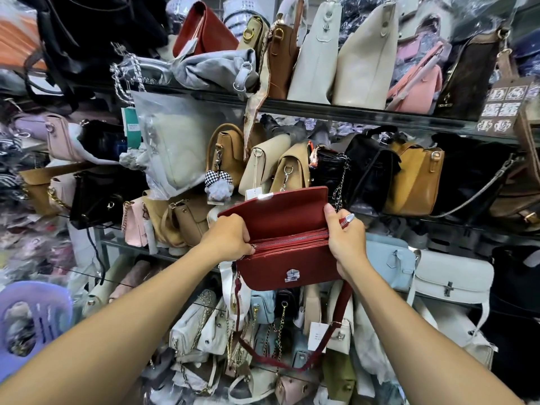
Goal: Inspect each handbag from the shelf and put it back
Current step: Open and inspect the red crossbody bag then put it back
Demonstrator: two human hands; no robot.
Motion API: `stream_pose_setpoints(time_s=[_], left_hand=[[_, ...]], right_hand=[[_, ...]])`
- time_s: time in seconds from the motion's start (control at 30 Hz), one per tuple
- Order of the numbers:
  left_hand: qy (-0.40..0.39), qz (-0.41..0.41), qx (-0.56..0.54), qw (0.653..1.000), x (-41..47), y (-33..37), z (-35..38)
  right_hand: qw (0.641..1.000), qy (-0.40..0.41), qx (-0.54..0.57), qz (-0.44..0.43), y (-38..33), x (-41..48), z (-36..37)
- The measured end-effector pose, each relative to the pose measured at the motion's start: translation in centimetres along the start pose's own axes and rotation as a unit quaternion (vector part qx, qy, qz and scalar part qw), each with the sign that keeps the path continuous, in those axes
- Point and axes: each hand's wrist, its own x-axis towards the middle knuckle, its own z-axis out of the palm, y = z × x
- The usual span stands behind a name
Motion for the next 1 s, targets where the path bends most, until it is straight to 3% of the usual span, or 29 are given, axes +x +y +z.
stream_pose_setpoints(time_s=[0.27, 0.47, 1.0], left_hand=[[-0.113, 0.027, 0.093, 0.989, 0.2, 0.6, -0.7], [-0.21, -0.038, -0.051, 0.976, -0.1, 1.4, -1.0], [-0.236, -0.067, -0.271, 0.931, 0.2, 7.3, -0.5]], right_hand=[[1.0, -0.023, 0.002, 0.007, 0.4, -0.2, -0.2], [0.998, -0.066, -0.007, 0.013, 0.5, -0.6, -0.1], [0.989, -0.112, 0.033, 0.088, 0.6, -1.3, 1.7]])
